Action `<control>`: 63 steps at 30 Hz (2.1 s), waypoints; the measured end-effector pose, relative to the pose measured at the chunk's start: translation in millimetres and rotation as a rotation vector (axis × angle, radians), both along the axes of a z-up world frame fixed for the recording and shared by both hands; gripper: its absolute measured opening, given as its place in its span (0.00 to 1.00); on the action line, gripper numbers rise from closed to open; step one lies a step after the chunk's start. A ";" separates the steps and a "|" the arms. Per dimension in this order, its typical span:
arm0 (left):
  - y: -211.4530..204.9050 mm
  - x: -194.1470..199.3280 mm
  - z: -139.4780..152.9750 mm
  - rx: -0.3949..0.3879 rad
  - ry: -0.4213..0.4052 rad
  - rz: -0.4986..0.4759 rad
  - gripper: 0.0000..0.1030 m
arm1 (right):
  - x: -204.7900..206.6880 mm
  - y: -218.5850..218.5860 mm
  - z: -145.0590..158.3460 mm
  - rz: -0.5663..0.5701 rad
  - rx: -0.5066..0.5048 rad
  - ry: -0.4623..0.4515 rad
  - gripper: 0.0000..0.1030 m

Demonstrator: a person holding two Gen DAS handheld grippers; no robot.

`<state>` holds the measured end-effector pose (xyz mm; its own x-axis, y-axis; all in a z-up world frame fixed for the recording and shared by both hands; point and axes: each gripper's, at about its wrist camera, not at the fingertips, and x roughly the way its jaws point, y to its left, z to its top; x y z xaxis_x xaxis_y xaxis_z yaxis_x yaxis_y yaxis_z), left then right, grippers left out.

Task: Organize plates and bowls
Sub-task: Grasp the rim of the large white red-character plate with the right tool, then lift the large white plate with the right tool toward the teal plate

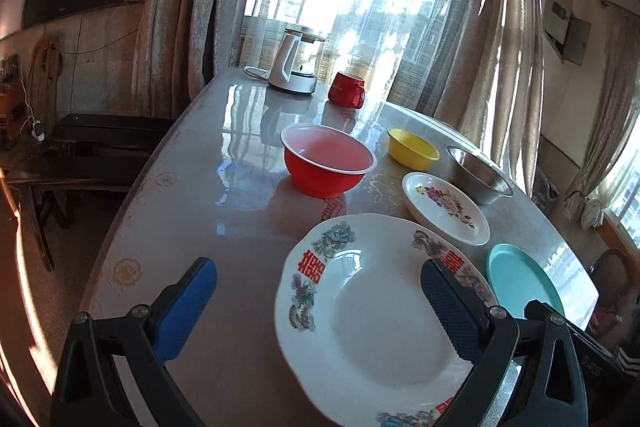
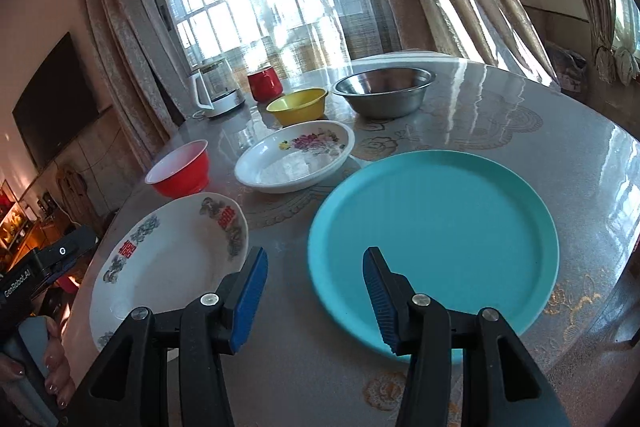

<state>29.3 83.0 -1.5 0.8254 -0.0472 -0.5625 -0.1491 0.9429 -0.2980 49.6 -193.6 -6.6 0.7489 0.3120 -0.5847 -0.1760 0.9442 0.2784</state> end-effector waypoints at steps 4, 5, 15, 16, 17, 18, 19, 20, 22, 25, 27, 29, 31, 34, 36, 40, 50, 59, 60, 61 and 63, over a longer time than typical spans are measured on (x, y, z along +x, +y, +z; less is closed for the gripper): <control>14.7 4.3 -7.1 -0.060 0.006 0.002 1.00 | 7.1 25.8 -4.4 0.061 -0.004 0.012 0.49; 16.1 4.9 -8.3 -0.063 0.002 0.001 1.00 | 9.1 30.4 -5.8 0.072 -0.001 0.017 0.49; 6.1 11.8 -18.5 -0.025 0.017 -0.072 0.99 | 21.4 60.5 -19.3 0.128 0.010 0.063 0.49; 5.7 13.9 -20.0 -0.040 0.025 -0.090 0.99 | 22.9 62.8 -20.4 0.134 0.010 0.065 0.49; 6.0 14.9 -21.4 -0.059 0.029 -0.102 0.99 | 24.3 65.0 -22.0 0.136 0.006 0.066 0.49; 7.1 15.6 -22.5 -0.077 0.030 -0.105 0.99 | 25.3 66.2 -23.6 0.138 0.004 0.067 0.49; 8.6 16.2 -23.6 -0.097 0.030 -0.109 0.99 | 26.9 67.1 -25.3 0.142 0.009 0.070 0.49; 9.9 17.2 -24.6 -0.117 0.031 -0.117 0.99 | 28.1 67.2 -26.8 0.144 0.016 0.073 0.49; 10.8 19.8 -27.6 -0.153 0.043 -0.132 0.97 | 31.1 68.3 -29.8 0.149 0.031 0.086 0.49; 8.7 23.4 -30.9 -0.181 0.065 -0.157 0.89 | 34.5 71.9 -32.7 0.169 0.040 0.099 0.50; 5.2 25.9 -31.3 -0.178 0.076 -0.174 0.82 | 35.6 72.0 -32.4 0.170 0.047 0.099 0.51; 1.1 27.8 -31.8 -0.178 0.084 -0.192 0.78 | 37.2 70.4 -32.8 0.171 0.064 0.102 0.51; -2.4 30.2 -32.8 -0.179 0.092 -0.207 0.77 | 38.8 70.8 -33.1 0.170 0.068 0.102 0.51; -5.0 32.7 -33.5 -0.178 0.102 -0.208 0.76 | 38.8 70.8 -33.5 0.166 0.067 0.099 0.50; -4.2 34.3 -34.6 -0.186 0.110 -0.205 0.74 | 38.9 70.5 -33.5 0.162 0.069 0.098 0.49; -4.4 38.7 -38.0 -0.178 0.141 -0.193 0.67 | 38.6 71.0 -33.3 0.161 0.064 0.097 0.49; -0.5 37.1 -39.4 -0.174 0.144 -0.175 0.58 | 37.8 60.7 -35.4 0.126 0.110 0.103 0.35; -2.0 34.8 -37.1 -0.195 0.121 -0.215 0.56 | 36.9 44.0 -37.4 0.151 0.251 0.097 0.32; -2.1 35.0 -37.2 -0.197 0.122 -0.217 0.56 | 35.5 42.7 -37.1 0.161 0.263 0.090 0.32; -2.3 35.0 -37.0 -0.198 0.122 -0.220 0.56 | 34.8 42.0 -37.1 0.166 0.272 0.089 0.32; -3.2 34.8 -36.4 -0.198 0.118 -0.227 0.56 | 35.2 41.6 -37.5 0.171 0.282 0.095 0.32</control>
